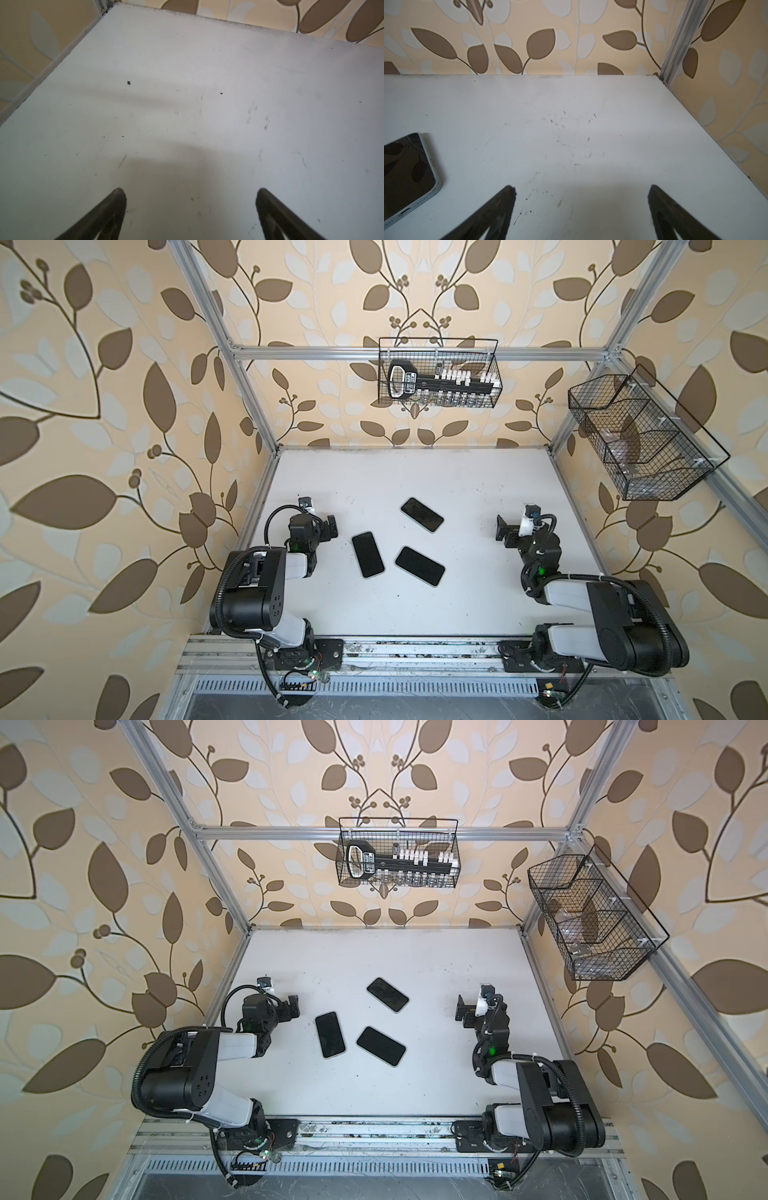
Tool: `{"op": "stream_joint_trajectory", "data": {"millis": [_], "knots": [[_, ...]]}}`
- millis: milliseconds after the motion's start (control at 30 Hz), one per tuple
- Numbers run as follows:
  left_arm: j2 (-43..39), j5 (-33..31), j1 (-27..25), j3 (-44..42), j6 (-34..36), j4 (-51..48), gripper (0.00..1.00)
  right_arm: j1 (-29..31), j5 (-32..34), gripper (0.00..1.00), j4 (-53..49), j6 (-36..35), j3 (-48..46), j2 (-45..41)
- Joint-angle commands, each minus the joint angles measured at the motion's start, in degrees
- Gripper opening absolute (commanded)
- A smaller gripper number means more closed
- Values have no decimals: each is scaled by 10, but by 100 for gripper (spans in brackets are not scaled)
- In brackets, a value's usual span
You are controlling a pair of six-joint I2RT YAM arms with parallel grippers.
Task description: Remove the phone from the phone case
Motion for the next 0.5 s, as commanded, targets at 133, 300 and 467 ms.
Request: {"op": "stream_joint_trajectory", "data": {"millis": [133, 300, 467], "knots": [[-8, -7, 0, 11, 8, 1, 99, -3, -8, 100, 1, -4, 3, -2], [-16, 9, -2, 9, 18, 2, 99, -1, -5, 100, -35, -6, 9, -35], [-127, -87, -44, 69, 8, -185, 99, -29, -27, 100, -156, 34, 35, -117]]}}
